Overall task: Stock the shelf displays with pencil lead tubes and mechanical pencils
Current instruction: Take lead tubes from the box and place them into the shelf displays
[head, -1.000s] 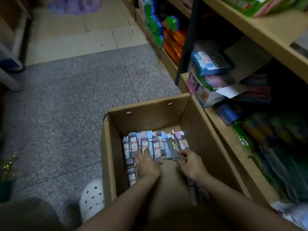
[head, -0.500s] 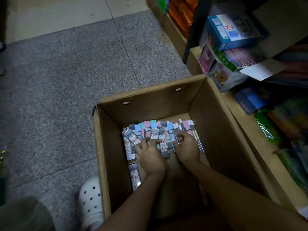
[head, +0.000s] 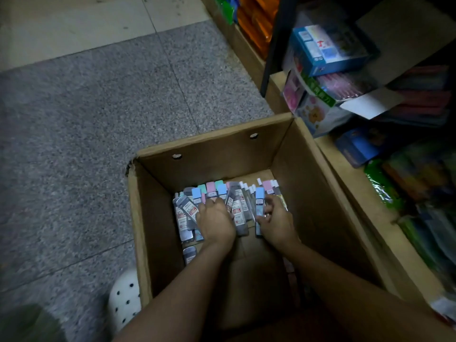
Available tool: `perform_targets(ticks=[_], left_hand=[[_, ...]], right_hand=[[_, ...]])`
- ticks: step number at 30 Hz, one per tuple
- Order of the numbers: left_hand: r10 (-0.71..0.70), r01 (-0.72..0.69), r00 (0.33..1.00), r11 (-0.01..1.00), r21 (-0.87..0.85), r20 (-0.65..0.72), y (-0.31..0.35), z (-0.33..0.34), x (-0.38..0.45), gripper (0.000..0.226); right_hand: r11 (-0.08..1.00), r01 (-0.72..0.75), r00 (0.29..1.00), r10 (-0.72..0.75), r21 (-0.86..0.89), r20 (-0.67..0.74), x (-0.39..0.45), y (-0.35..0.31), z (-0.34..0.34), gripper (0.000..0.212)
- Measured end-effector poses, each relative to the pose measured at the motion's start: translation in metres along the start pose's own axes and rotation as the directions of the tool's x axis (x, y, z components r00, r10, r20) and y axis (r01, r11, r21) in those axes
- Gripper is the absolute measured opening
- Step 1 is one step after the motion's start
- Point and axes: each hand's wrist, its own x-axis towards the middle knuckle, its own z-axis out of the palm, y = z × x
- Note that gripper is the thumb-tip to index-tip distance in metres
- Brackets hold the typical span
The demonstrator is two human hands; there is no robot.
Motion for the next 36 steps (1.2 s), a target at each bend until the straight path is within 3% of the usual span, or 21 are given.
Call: perform_targets(ticks=[3,6,10,12,13,15,18,20,22,25,27,30,33,36], left_hand=[[0.076,-0.076,0.997,0.997,-0.009,-0.005,0.002,-0.005,-0.004,0.022],[0.032,-0.018,0.998,0.959,-0.284,0.047,0.007,-0.023,-0.011,0.014],[0.104,0.074,0.973,0.707,-0.704,0.208,0.02,-0.065,-0.021,0.027],[0.186,0.093,0.95,0.597,-0.797,0.25,0.028,-0.093,-0.028,0.015],[0.239,0.084,0.935,0.567,-0.819,0.261,0.033,-0.109,-0.033,0.013],[0.363,0.003,0.898,0.556,-0.831,0.246,0.044,-0.142,-0.042,0.037],[0.571,-0.23,0.803,0.561,-0.795,0.17,0.066,-0.193,-0.062,0.063],[0.685,-0.371,0.716,0.535,-0.759,0.133,0.081,-0.221,-0.082,0.07],[0.761,-0.435,0.645,0.444,-0.784,0.073,0.095,-0.239,-0.102,0.065],[0.814,-0.47,0.581,0.327,-0.82,-0.009,0.12,-0.254,-0.134,0.061],[0.84,-0.464,0.541,0.254,-0.848,-0.044,0.141,-0.259,-0.153,0.06],[0.888,-0.427,0.455,0.156,-0.891,-0.062,0.172,-0.261,-0.174,0.059],[0.919,-0.391,0.392,0.121,-0.912,-0.046,0.196,-0.261,-0.189,0.062],[0.928,-0.355,0.372,0.105,-0.929,-0.037,0.218,-0.256,-0.199,0.061]], right_hand=[[0.997,0.032,0.997,-0.037,0.073,0.069,-0.013,-0.001,-0.019,0.088],[0.992,0.079,0.993,-0.087,0.093,0.081,-0.026,-0.01,-0.041,0.092],[0.98,0.158,0.986,-0.164,0.12,0.04,-0.051,-0.038,-0.075,0.087],[0.968,0.21,0.977,-0.215,0.139,0.016,-0.065,-0.057,-0.096,0.085],[0.961,0.246,0.969,-0.248,0.13,-0.002,-0.073,-0.067,-0.108,0.083],[0.95,0.309,0.95,-0.306,0.054,-0.052,-0.088,-0.089,-0.138,0.082],[0.926,0.374,0.917,-0.376,-0.039,-0.136,-0.114,-0.117,-0.188,0.081],[0.92,0.391,0.898,-0.386,-0.021,-0.21,-0.133,-0.127,-0.216,0.079],[0.92,0.386,0.894,-0.352,0.076,-0.277,-0.155,-0.129,-0.237,0.074],[0.9,0.384,0.886,-0.297,0.204,-0.357,-0.185,-0.129,-0.266,0.063],[0.897,0.394,0.858,-0.282,0.201,-0.429,-0.204,-0.128,-0.289,0.058],[0.888,0.446,0.771,-0.318,0.112,-0.552,-0.231,-0.124,-0.329,0.054],[0.896,0.444,0.679,-0.326,0.015,-0.658,-0.253,-0.114,-0.369,0.05],[0.903,0.428,0.581,-0.31,-0.041,-0.753,-0.267,-0.102,-0.407,0.05]])
